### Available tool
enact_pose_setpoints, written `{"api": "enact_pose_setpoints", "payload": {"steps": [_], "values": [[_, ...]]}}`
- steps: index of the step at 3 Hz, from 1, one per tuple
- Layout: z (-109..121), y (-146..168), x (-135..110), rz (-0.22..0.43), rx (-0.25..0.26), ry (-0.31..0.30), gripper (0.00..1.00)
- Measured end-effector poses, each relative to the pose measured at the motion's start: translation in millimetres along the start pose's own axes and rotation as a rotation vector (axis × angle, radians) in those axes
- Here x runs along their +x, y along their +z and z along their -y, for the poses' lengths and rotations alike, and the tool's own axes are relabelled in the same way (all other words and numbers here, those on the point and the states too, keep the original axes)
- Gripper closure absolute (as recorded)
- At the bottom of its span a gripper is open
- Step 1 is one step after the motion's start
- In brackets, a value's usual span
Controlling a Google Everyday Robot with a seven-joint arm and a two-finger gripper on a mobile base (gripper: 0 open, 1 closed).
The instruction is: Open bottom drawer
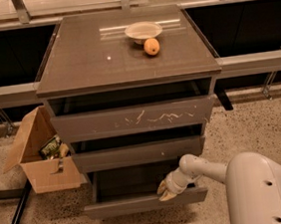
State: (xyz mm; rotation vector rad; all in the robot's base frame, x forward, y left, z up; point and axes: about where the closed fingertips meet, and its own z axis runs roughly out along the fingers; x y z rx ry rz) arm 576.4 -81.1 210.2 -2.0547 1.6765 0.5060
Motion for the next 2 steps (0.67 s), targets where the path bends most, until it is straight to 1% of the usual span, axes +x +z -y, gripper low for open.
{"api": "enact_pose_setpoints", "payload": {"steps": [1,2], "values": [[0.0,0.1,0.0,0.0,0.0,0.0,0.17],[0.0,0.1,0.0,0.0,0.0,0.0,0.0]]}}
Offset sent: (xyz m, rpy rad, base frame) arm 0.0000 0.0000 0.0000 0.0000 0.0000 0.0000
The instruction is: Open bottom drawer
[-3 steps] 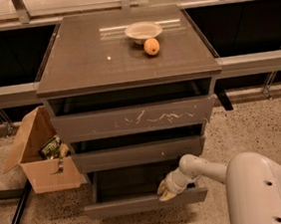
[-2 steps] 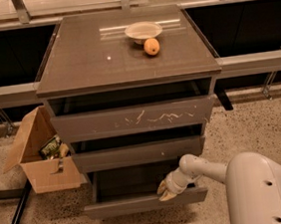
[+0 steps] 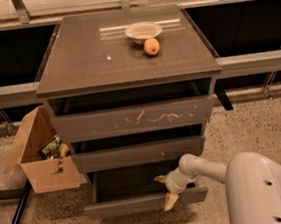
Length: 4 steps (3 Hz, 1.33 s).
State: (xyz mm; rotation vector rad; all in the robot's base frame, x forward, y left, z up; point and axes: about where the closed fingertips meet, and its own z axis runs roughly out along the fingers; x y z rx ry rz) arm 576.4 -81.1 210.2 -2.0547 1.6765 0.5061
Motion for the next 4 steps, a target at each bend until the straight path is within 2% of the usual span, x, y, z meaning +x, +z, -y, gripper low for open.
{"api": "enact_pose_setpoints", "payload": {"steps": [1,2,3,4], "values": [[-5,7,-1,-0.021,-0.021,0.005,0.0],[-22,19,2,-0.095,-0.071,0.019,0.0],[-43,29,6,-0.13,-0.12,0.051,0.0],[-61,44,8,-0.118,-0.181,0.067,0.16]]}}
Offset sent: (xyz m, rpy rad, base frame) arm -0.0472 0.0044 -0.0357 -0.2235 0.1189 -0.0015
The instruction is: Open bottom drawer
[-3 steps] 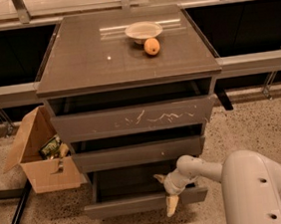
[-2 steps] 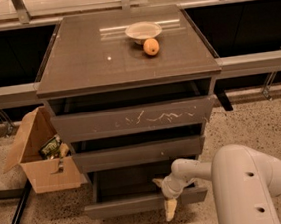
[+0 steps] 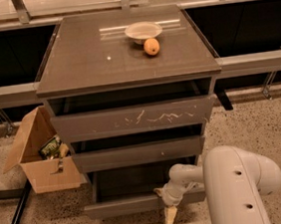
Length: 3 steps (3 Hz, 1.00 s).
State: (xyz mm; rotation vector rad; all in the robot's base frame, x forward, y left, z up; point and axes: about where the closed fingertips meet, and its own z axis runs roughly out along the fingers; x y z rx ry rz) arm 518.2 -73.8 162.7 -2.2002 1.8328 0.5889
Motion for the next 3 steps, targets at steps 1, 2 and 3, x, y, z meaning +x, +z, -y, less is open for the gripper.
{"api": "enact_pose_setpoints", "payload": {"steps": [1,2,3], "values": [[-2,-1,-1,0.003,-0.011,-0.001,0.39],[-7,-7,-3,0.009,-0.004,-0.017,0.62],[-17,-14,-4,0.013,0.012,-0.025,0.85]]}}
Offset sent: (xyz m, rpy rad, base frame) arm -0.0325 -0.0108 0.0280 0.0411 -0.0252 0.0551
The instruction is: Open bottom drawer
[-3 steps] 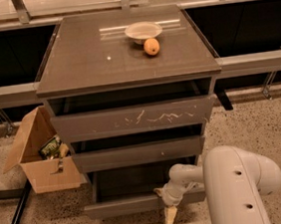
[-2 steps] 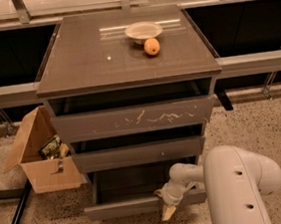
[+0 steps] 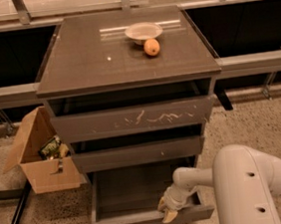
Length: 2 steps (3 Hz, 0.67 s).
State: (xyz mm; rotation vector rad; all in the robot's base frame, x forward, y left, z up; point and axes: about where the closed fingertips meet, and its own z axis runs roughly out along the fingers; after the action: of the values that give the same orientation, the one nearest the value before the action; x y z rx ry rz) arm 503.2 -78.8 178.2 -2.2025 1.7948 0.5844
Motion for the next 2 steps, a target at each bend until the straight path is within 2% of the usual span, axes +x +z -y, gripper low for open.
{"api": "enact_pose_setpoints", "payload": {"steps": [1,2], "values": [[-1.7,0.8,-0.8,0.0,0.0,0.0,1.0],[-11.0,4.9,-6.8,0.024,0.001,0.004,1.0]]}}
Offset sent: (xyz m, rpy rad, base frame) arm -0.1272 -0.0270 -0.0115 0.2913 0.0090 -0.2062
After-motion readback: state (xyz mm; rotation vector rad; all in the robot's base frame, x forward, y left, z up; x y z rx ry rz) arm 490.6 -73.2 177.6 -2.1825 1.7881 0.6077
